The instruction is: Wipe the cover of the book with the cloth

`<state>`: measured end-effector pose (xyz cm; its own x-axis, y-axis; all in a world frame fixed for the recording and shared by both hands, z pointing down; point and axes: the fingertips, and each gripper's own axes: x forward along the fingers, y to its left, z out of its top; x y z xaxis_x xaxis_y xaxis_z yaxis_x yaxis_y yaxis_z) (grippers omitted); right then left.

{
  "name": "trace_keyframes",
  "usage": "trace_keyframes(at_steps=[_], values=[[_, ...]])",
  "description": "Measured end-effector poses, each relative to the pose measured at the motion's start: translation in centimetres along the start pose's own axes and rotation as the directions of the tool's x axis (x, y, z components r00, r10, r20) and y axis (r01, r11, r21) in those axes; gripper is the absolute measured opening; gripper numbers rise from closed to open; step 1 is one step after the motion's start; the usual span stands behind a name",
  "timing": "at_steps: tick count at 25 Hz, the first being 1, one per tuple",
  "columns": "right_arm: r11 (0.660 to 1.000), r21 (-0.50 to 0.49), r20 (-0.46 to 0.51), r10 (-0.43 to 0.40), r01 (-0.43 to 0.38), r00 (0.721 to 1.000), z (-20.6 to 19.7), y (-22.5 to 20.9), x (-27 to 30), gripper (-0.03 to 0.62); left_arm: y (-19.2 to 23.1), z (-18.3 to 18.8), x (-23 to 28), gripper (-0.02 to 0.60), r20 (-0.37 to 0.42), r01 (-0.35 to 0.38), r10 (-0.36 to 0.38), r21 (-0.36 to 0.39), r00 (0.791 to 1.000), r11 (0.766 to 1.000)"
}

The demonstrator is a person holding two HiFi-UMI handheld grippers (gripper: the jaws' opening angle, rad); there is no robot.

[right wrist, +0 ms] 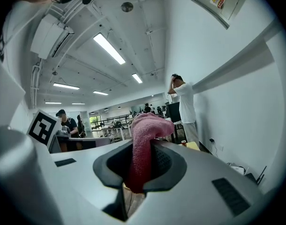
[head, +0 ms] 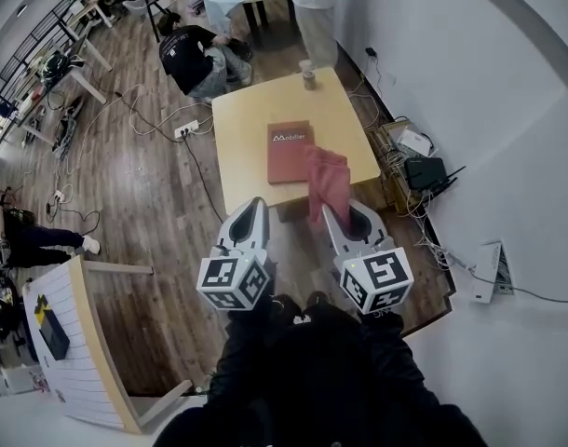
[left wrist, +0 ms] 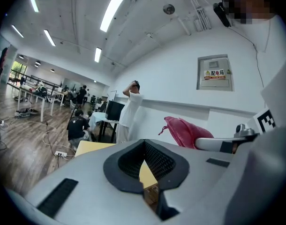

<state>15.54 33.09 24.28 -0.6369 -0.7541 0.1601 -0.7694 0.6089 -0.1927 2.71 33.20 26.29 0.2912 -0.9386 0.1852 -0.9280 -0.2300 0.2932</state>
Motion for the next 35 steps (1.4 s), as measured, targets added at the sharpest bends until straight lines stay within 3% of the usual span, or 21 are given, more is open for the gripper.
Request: trace_keyframes(at_steps=[13,22,27,35], values=[[0.998,0.062,-0.065,-0.016,0.02,0.998,-2.3,-2.9,4.2,0.077,4.5,-2.1,4.3,0.035,-0.059,-0.046,0.045,-0.015,0.997,0.999],[0.996,0.063,-0.122,-0.055,0.063,0.991,-2.9,-6.8,12.8,0.078,10.5,-3.2,13.2,0.036,-0.136,-0.032,0.026,-0.035,0.99,0.999],[0.994,0.081,-0.194,-0.062,0.079,0.979,-4.3,-8.7,19.5,0.078,15.1,-5.4,18.7,0.037,-0.236,-0.044,0.031,-0.05,0.971,0.998],[0.99,0.1,-0.309,-0.063,0.098,0.949,-7.6,-10.7,28.8,0.08,21.6,-10.0,25.4,0.037,-0.385,-0.058,0.029,-0.063,0.923,0.996]])
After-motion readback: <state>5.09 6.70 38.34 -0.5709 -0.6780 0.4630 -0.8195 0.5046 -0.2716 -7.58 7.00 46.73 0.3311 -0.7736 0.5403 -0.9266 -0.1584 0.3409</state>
